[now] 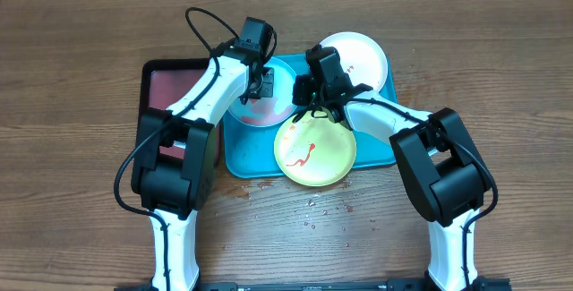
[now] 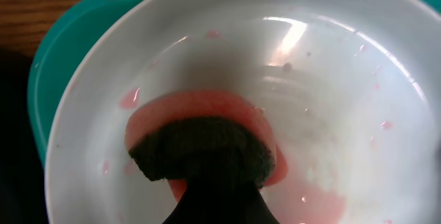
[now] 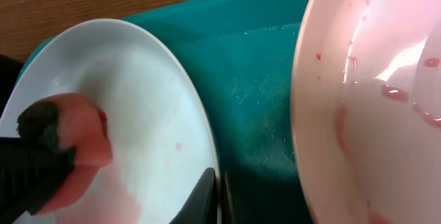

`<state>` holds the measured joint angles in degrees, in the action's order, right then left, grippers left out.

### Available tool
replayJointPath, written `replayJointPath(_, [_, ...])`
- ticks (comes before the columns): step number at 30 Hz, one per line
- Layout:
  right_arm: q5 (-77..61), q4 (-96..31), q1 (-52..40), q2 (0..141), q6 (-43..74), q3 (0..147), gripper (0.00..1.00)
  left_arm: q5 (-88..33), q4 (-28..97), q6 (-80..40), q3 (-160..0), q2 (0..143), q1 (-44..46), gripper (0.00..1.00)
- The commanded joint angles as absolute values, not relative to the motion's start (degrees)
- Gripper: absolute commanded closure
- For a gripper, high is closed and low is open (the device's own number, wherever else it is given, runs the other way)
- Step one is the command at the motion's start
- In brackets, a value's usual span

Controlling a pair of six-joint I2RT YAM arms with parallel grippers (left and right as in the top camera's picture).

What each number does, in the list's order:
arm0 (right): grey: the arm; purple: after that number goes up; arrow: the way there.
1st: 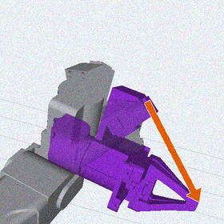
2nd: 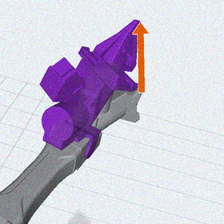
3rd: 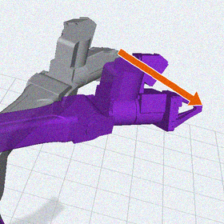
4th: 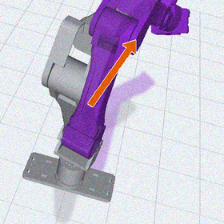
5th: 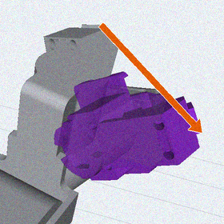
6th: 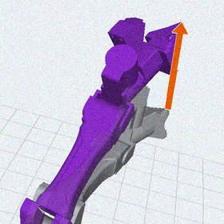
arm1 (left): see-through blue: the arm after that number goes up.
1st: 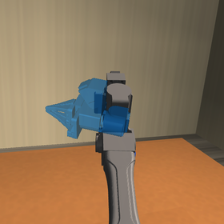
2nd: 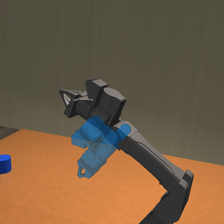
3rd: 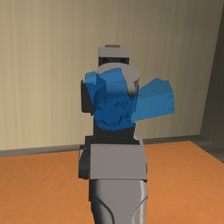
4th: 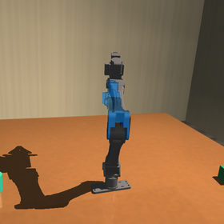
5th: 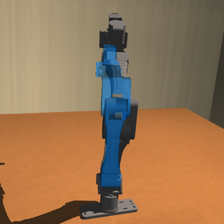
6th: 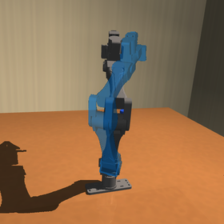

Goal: Clean dirty plates on tray and stack at the side
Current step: 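Scrub the light blue plate with the sponge while right gripper holds it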

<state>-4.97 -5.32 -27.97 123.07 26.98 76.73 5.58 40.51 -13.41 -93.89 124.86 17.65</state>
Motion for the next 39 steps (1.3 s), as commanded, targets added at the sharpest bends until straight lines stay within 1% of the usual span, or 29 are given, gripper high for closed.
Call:
replayJointPath(1, [-6.1,-5.2,-28.1,123.2,27.0,78.1,0.96,0.5,39.5,-14.2,-93.6,127.1,17.5,0.96])
replayJointPath(5, [-6.1,-5.3,-28.1,123.2,27.0,78.1,0.96,-4.0,40.2,-14.1,-93.6,129.0,18.3,0.96])
replayJointPath(8, [-6.5,-5.3,-28.1,123.2,27.0,78.1,0.96,-6.3,41.7,-11.4,-93.6,129.5,19.3,0.96])
replayJointPath(13, [-6.5,-5.7,-28.1,123.2,27.0,78.1,0.96,-5.8,46.0,-5.6,-94.3,129.3,20.8,0.96])
replayJointPath(18, [-6.5,-6.3,-28.1,123.2,27.0,78.1,0.96,-5.2,51.9,-2.5,-94.7,129.3,20.5,0.96])
replayJointPath(23, [-6.5,-6.3,-28.1,123.2,27.0,78.1,0.96,4.1,56.3,-2.7,-94.7,129.3,20.2,0.96])
replayJointPath(27, [-6.5,-6.3,-28.1,123.2,27.0,78.1,0.96,12.6,57.2,-4.2,-94.7,129.3,20.1,0.96])
replayJointPath(31, [-6.5,-6.3,-28.1,123.2,27.0,78.1,0.96,18.3,57.2,-5.3,-94.7,129.3,19.7,0.96])
replayJointPath(35, [-6.5,-6.3,-28.1,123.2,27.0,78.1,0.96,21.2,56.8,-6.1,-94.7,129.3,18.9,0.96])
replayJointPath(39, [-6.5,-6.3,-28.1,123.2,27.0,78.1,0.96,20.8,55.2,-6.5,-94.7,129.3,17.4,0.96])
